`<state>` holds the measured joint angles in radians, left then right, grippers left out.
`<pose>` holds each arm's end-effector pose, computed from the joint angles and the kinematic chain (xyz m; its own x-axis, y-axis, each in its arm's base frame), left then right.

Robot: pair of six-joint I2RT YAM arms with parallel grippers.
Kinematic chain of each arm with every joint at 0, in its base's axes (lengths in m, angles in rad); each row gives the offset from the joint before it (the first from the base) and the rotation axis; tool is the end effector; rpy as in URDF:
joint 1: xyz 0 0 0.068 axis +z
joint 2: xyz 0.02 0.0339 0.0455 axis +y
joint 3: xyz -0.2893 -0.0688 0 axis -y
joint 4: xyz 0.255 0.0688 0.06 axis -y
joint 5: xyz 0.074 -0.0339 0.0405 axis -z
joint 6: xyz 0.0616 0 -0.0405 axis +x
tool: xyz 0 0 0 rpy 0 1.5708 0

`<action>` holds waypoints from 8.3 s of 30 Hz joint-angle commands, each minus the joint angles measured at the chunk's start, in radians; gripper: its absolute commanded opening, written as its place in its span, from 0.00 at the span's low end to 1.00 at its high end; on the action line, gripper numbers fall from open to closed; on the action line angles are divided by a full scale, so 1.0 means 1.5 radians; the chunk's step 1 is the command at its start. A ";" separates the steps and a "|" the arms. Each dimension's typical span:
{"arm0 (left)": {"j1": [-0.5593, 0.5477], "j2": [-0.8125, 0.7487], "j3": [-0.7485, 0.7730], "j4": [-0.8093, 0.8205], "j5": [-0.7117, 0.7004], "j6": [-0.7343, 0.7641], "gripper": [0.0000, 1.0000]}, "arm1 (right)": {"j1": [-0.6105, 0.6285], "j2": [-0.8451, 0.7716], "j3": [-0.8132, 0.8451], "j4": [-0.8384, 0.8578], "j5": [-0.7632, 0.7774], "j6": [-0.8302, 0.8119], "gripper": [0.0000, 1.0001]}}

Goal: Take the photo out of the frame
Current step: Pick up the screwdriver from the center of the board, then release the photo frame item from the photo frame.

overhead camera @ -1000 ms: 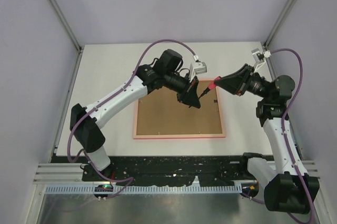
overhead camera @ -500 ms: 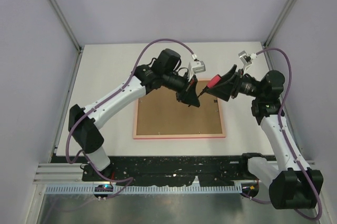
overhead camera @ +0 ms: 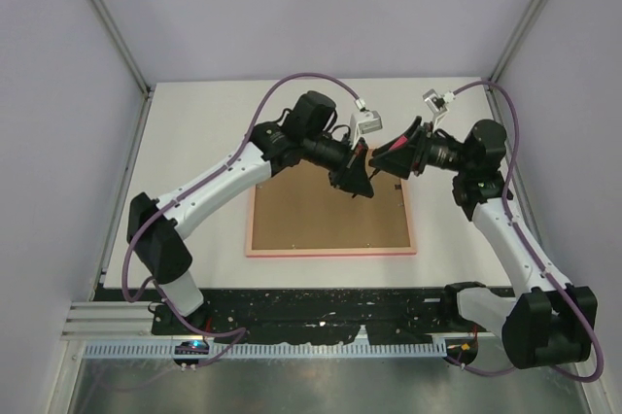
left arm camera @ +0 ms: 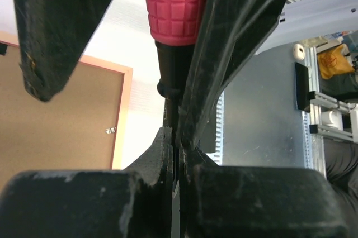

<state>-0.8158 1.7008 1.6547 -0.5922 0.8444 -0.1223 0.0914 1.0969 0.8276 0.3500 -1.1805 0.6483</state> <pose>0.2456 -0.3282 0.3801 -0.5145 0.4285 -0.7428 0.8386 0.0707 -0.5401 0.2406 0.0793 0.3688 -0.5113 0.1838 -0.8395 -0.8079 0.2305 0.5424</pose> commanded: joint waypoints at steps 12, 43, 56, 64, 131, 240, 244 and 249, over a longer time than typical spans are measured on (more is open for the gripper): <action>0.001 0.001 -0.014 0.120 -0.016 -0.134 0.00 | 0.058 0.018 -0.053 0.174 0.070 0.127 0.53; 0.100 -0.026 -0.055 0.098 -0.031 -0.094 0.98 | 0.010 0.040 0.050 -0.120 0.217 -0.061 0.08; 0.198 -0.077 -0.179 -0.032 -0.577 0.210 1.00 | 0.009 0.062 0.046 -0.207 0.521 -0.401 0.08; 0.184 -0.051 -0.246 0.009 -0.594 0.268 1.00 | 0.007 0.093 0.025 -0.192 0.608 -0.456 0.08; -0.164 0.047 -0.330 0.036 -0.425 0.372 0.76 | 0.020 0.012 -0.191 -0.123 0.351 -0.675 0.08; -0.168 0.189 -0.365 0.047 -0.362 0.412 0.00 | -0.101 0.115 -0.251 -0.026 0.239 -1.114 0.08; -0.168 0.194 -0.362 0.044 -0.361 0.413 0.00 | -0.101 0.119 -0.279 0.026 0.231 -1.138 0.08; -0.168 0.193 -0.363 0.042 -0.360 0.415 0.00 | -0.101 0.124 -0.295 0.060 0.201 -1.157 0.08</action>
<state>-1.0653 1.8656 1.1912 -0.4042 0.2928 0.4793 -0.0544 1.2705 0.3977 0.3256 -0.8536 -1.0313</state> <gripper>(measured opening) 0.206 0.308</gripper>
